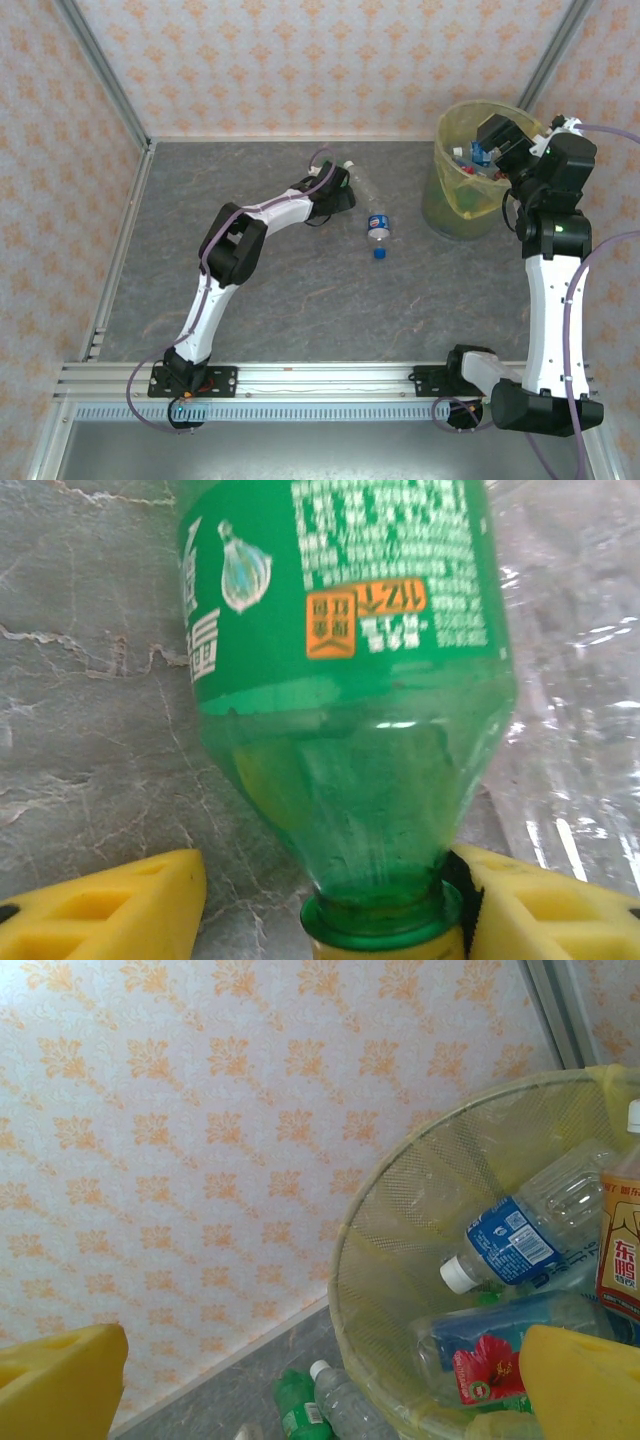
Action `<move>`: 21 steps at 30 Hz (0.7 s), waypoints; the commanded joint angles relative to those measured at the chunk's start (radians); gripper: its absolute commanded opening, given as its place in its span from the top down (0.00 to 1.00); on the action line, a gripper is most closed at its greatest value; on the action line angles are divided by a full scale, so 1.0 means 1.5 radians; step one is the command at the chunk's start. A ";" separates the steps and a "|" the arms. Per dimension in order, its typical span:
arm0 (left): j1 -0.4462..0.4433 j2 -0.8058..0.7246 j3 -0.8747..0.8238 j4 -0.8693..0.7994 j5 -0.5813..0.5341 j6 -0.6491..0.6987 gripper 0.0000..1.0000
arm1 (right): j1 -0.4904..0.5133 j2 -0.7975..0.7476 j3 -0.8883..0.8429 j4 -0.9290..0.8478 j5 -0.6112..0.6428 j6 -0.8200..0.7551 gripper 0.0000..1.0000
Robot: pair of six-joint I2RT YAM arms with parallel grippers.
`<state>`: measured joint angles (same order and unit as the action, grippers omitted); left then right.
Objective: Put the plastic bottles in the bin
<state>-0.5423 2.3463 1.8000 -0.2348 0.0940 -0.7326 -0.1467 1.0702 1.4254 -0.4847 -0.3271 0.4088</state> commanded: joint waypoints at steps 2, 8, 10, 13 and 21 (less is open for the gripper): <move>0.004 0.018 0.020 0.020 0.007 0.010 0.37 | 0.004 -0.002 0.010 -0.005 -0.012 0.017 0.00; 0.004 0.024 0.020 0.038 0.013 0.010 0.40 | 0.007 0.000 0.016 -0.004 -0.023 0.028 0.00; 0.004 0.025 0.018 0.048 0.016 0.009 0.41 | 0.008 0.000 0.017 -0.007 -0.021 0.028 0.00; 0.004 0.030 0.016 0.057 0.021 0.007 0.43 | 0.008 0.000 0.013 -0.010 -0.020 0.026 0.00; 0.005 0.007 -0.001 0.060 0.014 0.012 0.64 | 0.010 0.002 0.005 -0.005 -0.028 0.030 0.00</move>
<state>-0.5411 2.3611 1.8042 -0.1669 0.1242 -0.7307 -0.1398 1.0756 1.4254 -0.5003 -0.3531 0.4397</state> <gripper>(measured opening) 0.375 0.996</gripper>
